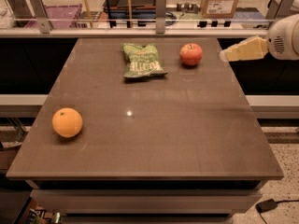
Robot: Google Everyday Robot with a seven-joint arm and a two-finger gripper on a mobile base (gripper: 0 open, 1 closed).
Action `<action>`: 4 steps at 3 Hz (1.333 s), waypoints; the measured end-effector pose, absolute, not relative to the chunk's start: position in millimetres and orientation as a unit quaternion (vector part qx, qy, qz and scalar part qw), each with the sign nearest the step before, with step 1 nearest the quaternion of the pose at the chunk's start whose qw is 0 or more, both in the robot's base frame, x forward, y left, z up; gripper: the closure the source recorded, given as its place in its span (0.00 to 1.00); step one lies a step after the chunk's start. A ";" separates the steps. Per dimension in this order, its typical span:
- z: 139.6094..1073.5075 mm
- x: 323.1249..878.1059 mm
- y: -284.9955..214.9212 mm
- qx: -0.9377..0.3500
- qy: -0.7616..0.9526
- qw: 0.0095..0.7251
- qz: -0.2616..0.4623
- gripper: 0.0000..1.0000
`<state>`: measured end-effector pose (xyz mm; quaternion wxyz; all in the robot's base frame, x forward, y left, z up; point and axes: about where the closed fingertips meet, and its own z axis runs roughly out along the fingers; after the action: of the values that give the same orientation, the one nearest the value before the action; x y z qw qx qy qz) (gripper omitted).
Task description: Move apple near orange
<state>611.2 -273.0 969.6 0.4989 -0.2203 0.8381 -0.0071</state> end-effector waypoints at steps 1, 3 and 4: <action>960.3 642.2 -264.3 -0.219 0.825 0.521 0.028 0.00; 943.2 676.0 -247.2 -0.228 0.813 0.532 0.064 0.00; 934.3 690.9 -229.7 -0.258 0.801 0.534 0.080 0.00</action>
Offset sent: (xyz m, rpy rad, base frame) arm 0.0689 0.0167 -0.0260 0.1611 -0.0670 0.0805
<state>690.9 -229.7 934.3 0.5345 -0.2578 0.8009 0.0804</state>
